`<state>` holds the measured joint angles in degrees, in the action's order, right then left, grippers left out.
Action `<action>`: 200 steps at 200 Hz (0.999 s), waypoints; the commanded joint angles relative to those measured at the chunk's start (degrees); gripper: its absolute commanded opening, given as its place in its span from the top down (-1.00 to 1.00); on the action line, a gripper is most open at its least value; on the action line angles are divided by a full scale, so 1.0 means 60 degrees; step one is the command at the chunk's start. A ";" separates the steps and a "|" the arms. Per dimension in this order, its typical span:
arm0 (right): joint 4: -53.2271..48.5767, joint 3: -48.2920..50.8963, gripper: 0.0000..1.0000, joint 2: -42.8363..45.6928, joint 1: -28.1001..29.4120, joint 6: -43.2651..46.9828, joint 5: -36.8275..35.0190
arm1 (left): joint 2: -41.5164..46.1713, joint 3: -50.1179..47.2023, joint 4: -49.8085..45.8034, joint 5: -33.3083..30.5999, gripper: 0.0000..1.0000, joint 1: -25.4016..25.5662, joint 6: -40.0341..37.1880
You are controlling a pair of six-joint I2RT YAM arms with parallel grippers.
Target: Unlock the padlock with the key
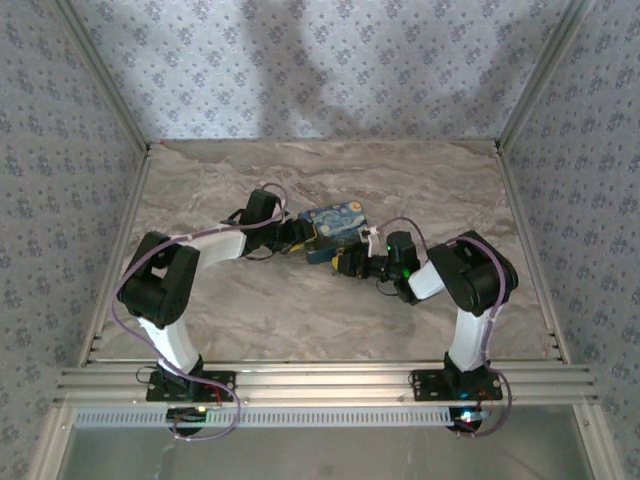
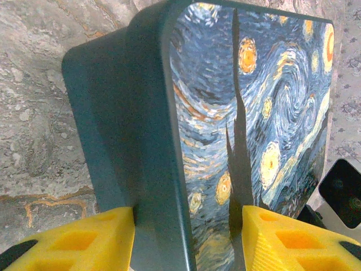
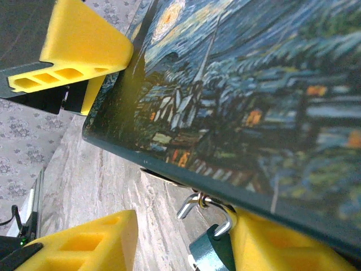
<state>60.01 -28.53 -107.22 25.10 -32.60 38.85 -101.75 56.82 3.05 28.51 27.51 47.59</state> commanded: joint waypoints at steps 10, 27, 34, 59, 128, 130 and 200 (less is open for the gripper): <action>0.0287 0.0166 0.14 0.0006 -0.0140 -0.0047 0.0190 | -0.0135 -0.0212 -0.0541 -0.0152 0.00 0.0145 -0.0073; 0.0217 0.0186 0.20 0.0045 -0.0191 -0.0008 0.0197 | -0.0136 -0.0205 -0.0538 -0.0153 -0.01 0.0143 -0.0076; 0.0180 0.0201 0.22 0.0053 -0.0185 0.0017 0.0177 | -0.0136 -0.0208 -0.0541 -0.0152 0.00 0.0145 -0.0077; 0.0126 0.0271 0.31 0.0072 -0.0236 0.0044 0.0127 | -0.0106 -0.0197 -0.0537 -0.0167 0.00 0.0133 -0.0081; -0.0076 0.0155 0.67 0.0065 -0.0243 0.0087 0.0007 | -0.0092 -0.0212 -0.0552 -0.0167 0.00 0.0150 -0.0082; -0.0086 0.0145 0.68 0.0063 -0.0247 0.0087 -0.0006 | -0.0092 -0.0212 -0.0563 -0.0167 0.00 0.0151 -0.0092; 0.0371 0.0428 0.93 0.0189 -0.0465 -0.0451 -0.0578 | -0.0004 -0.0336 -0.0655 -0.0296 0.00 0.0148 -0.0183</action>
<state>60.34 -27.00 -107.18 23.57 -33.30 37.76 -101.73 56.80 3.01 28.29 27.53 47.57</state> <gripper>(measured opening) 0.069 0.500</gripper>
